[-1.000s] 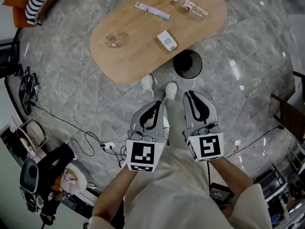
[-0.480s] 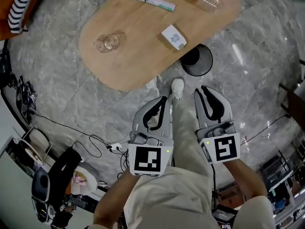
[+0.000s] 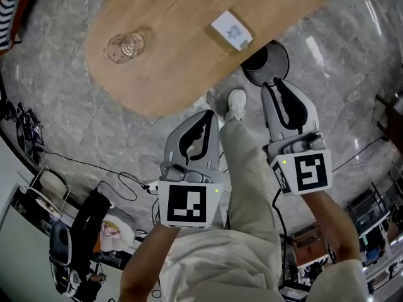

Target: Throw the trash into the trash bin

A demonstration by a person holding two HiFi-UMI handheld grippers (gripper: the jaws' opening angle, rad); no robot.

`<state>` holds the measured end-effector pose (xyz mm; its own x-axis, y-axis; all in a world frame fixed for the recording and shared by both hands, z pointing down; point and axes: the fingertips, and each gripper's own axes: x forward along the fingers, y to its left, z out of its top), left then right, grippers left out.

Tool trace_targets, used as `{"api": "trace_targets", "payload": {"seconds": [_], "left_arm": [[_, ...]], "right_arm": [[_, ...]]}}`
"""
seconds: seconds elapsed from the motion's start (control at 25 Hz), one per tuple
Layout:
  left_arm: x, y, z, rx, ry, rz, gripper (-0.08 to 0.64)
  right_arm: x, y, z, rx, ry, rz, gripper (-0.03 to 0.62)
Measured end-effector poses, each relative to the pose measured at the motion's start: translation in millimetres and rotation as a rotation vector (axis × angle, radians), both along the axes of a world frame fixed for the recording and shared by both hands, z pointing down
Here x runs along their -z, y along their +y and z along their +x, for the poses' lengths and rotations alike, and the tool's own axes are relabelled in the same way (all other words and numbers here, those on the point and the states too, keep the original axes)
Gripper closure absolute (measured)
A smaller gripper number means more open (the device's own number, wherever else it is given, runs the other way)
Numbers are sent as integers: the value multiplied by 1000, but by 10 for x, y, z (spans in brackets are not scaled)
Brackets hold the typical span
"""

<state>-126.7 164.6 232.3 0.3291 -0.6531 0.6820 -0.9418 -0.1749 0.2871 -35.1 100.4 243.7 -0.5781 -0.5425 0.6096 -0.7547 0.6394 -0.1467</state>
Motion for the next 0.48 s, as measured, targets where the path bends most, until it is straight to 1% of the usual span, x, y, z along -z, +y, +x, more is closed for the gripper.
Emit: {"api": "trace_targets", "payload": {"seconds": [0.16,0.24,0.48], "left_arm": [[-194,-71,36,-28,7,2,560],[-296,-107,35,-26,15,-2,560],[-594,-245,14,-23,15,-24,560]], "right_arm": [[-258,-120,-5,-24,7,-9,480],[-382,-165,-17,-28,12,-15,471],[-777,-299,-89,-3,26,-38,428]]}}
